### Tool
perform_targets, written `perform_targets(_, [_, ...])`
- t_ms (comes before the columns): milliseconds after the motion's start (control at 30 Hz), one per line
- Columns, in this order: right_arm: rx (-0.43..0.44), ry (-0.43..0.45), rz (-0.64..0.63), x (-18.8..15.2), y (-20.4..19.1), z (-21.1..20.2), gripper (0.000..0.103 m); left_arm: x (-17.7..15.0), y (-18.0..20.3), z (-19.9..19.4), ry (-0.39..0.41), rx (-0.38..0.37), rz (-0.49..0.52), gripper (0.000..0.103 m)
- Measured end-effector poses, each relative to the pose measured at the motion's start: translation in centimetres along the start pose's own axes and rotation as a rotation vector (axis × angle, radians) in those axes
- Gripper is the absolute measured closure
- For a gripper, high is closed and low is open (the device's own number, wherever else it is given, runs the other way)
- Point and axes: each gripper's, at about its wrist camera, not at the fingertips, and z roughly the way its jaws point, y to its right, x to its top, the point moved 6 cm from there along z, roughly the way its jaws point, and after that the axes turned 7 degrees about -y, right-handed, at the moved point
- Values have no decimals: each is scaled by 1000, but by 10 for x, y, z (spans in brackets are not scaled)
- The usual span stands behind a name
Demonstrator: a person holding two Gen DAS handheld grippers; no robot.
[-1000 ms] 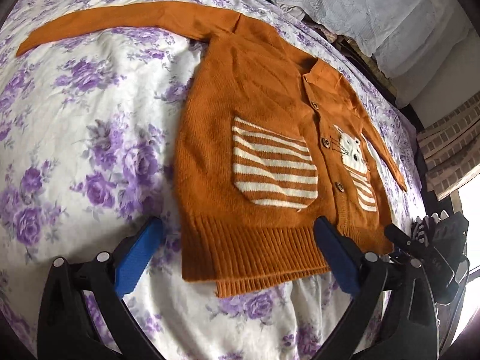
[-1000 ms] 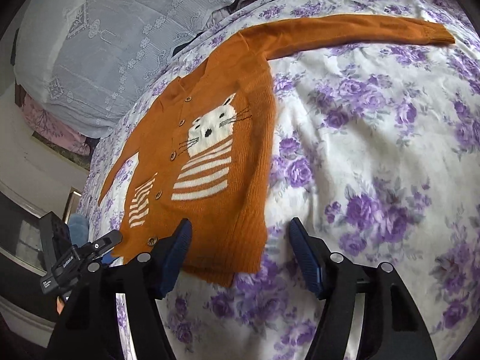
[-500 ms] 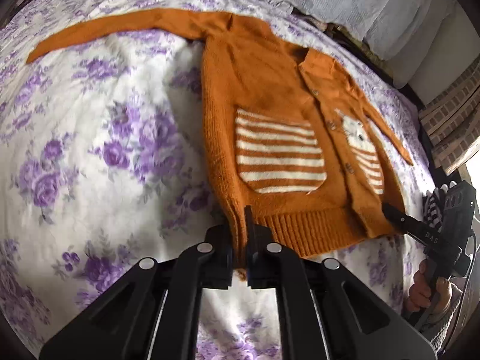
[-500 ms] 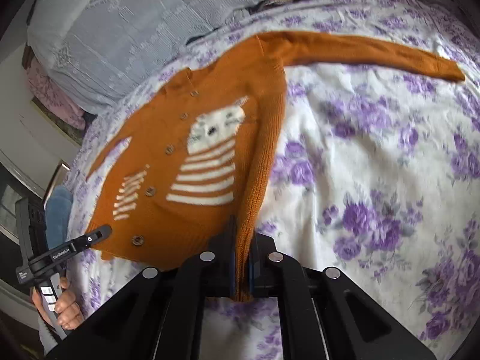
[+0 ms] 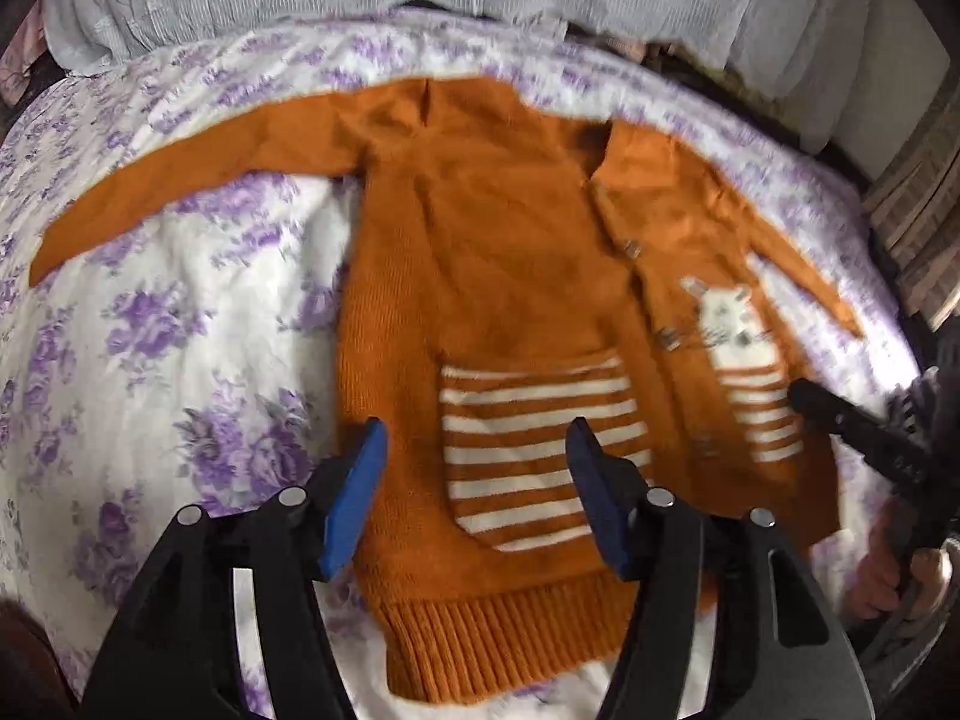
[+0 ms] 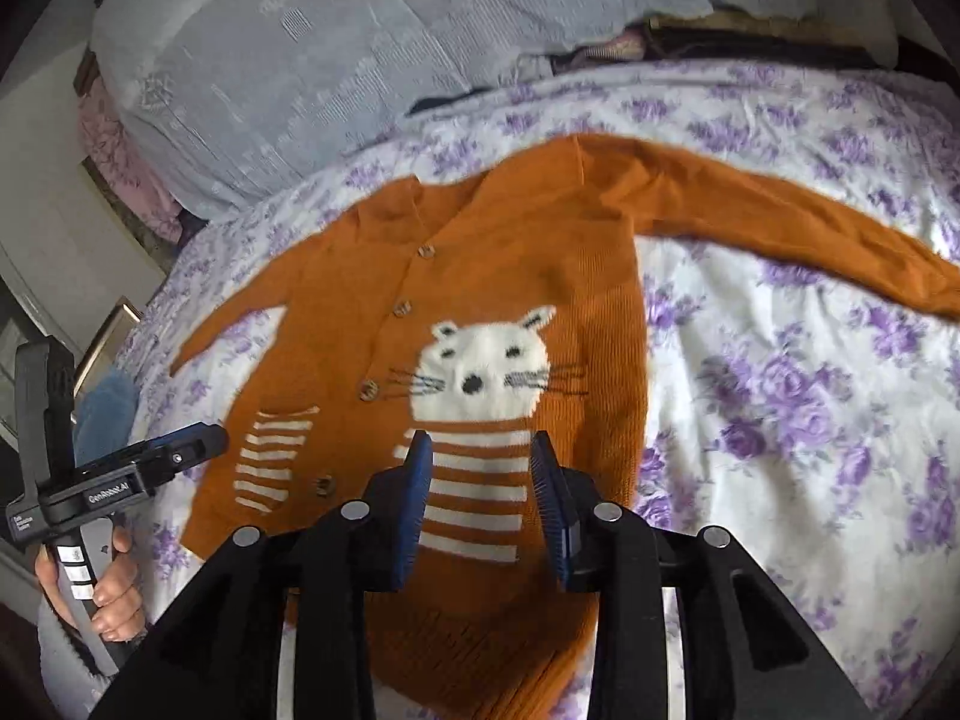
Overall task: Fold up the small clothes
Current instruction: 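Move the right tool to a cardigan sleeve cuff and close on it, then lift the held sleeve and lay it across the cardigan body, then release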
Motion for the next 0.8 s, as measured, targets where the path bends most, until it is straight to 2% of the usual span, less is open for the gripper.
perform_targets(33, [32, 11, 15, -3, 6, 3, 76, -1, -1, 12, -11, 25, 19, 41])
perform_targets(67, [56, 28, 34, -3, 12, -3, 81, -1, 1, 7, 29, 46, 40, 41])
perform_targets(100, [67, 46, 69, -1, 21, -14, 81, 0, 4, 2, 30, 62, 54, 42])
perform_targets(200, [50, 222, 223, 24, 63, -58, 69, 19, 16, -22, 104, 79, 82, 41])
perform_targets(267, [25, 270, 359, 39, 102, -68, 67, 43, 32, -31, 144, 97, 106, 37])
perform_targets(333, [16, 279, 497, 42, 143, -66, 66, 66, 54, -32, 166, 98, 124, 37])
perform_targets(433, [-24, 303, 659, 33, 191, -61, 66, 89, 94, -13, 134, 73, 143, 36])
perform_targets(533, [25, 337, 768, 31, 219, -55, 70, 111, 134, 26, 57, 57, 180, 36])
perform_targets(667, [59, 421, 945, 38, 253, -58, 74, 120, 168, 78, 1, 135, 219, 36])
perform_targets(733, [71, 450, 1049, 41, 268, -58, 82, 122, 174, 80, 44, 187, 212, 32])
perform_targets(800, [65, 496, 1098, 47, 275, -61, 87, 125, 178, 75, 46, 180, 210, 32])
